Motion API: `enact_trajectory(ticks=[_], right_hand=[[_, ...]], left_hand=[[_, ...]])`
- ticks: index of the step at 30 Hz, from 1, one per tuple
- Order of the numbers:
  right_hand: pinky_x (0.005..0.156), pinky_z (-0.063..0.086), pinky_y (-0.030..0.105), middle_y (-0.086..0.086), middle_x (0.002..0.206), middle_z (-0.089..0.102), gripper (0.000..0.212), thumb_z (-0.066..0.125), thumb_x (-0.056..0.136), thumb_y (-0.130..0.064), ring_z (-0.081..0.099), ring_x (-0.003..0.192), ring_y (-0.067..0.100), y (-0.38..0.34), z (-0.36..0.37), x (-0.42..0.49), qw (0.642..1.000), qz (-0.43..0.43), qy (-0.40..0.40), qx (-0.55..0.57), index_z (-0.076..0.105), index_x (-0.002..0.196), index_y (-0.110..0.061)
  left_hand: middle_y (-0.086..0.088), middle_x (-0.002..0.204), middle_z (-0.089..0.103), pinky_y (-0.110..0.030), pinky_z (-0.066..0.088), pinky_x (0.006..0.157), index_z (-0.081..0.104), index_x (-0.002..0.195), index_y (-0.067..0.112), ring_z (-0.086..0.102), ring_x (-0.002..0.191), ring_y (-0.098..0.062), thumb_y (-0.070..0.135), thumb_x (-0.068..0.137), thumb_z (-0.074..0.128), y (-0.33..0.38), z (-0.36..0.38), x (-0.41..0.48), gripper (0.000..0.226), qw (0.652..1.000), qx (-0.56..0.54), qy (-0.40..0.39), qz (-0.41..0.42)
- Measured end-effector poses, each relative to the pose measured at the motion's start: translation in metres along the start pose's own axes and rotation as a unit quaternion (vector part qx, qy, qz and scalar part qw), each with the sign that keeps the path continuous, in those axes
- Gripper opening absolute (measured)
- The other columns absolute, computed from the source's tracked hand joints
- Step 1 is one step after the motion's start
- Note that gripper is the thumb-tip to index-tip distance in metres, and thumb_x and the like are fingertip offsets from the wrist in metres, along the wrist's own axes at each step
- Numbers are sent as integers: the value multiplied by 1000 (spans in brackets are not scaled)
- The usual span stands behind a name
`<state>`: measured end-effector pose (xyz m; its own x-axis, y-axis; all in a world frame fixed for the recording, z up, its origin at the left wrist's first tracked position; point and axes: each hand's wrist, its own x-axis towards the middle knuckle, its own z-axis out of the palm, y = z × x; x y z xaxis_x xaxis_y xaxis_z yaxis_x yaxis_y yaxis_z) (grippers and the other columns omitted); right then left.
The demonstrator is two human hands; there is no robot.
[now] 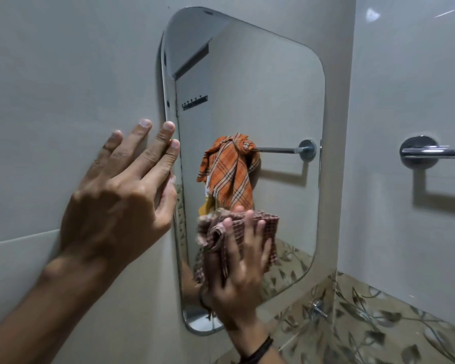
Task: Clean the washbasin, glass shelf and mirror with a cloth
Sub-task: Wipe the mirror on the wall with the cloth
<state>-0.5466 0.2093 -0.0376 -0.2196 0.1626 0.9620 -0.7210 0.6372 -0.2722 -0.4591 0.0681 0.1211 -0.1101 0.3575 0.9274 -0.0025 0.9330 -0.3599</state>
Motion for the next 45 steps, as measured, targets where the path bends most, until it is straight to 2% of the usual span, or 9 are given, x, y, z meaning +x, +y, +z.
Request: enact_trajectory(ticks=[8,12,15,21,24,28,35,40,45], right_hand=[[116,21,66,12,160,34,54,49,100,-45,29,148,38,74,-12,28,983,-180,-14,-28,36,152,-36],[122,17,56,7,163,27,60,37,102,-52,19,153,27,122,-16,53,997,54,56,21,26,157,-30],[120,26,53,-5,164,27,78,35,92,-73,18,153,18,153,-22,55,954,273,96,76,23,158,-33],[123,19,44,5,164,27,91,30,85,-72,24,151,24,134,-15,70,900,412,132,55,26,158,-17],[124,14,51,0,166,20,81,32,92,-64,11,154,16,94,-11,85,931,341,121,52,19,159,-22],[124,4,53,-2,167,14,64,33,100,-55,3,155,18,17,-3,84,996,80,41,23,14,158,-36],[118,15,65,14,161,30,52,40,103,-49,18,153,35,36,-11,100,991,-131,11,-18,36,151,-28],[125,7,52,-3,166,20,64,39,98,-54,8,155,16,87,-15,135,997,61,47,25,18,157,-40],[120,24,50,7,157,39,91,28,80,-75,30,148,27,113,-21,154,910,391,130,58,36,152,-20]], left_hand=[[-2,158,39,-45,29,122,54,145,9,37,148,-24,20,101,46,0,-2,0,47,1000,-4,-6,3],[-2,158,40,-45,29,122,54,145,10,37,148,-23,20,101,46,0,-2,0,46,1000,-5,-2,-2],[-2,158,41,-45,29,122,54,145,9,38,148,-24,21,101,45,0,-2,0,46,1000,1,-5,0],[-3,158,40,-45,30,122,54,145,9,36,149,-24,21,101,46,-1,-1,0,46,1000,4,-5,4],[-4,159,39,-45,30,122,53,146,9,36,149,-24,21,101,46,-1,-1,-1,47,1000,4,-9,5],[-3,159,39,-45,30,122,53,146,10,37,148,-24,22,101,46,-1,-1,0,47,1000,6,-5,3],[-3,158,40,-46,30,122,53,146,9,37,148,-24,21,101,46,-1,-1,0,47,1000,5,-6,3],[-3,159,39,-46,30,122,53,146,10,36,149,-24,22,101,45,-1,-2,1,47,1000,7,-7,3],[-5,159,39,-47,31,121,52,146,8,37,148,-25,21,99,46,0,-1,0,49,1000,15,-7,8]])
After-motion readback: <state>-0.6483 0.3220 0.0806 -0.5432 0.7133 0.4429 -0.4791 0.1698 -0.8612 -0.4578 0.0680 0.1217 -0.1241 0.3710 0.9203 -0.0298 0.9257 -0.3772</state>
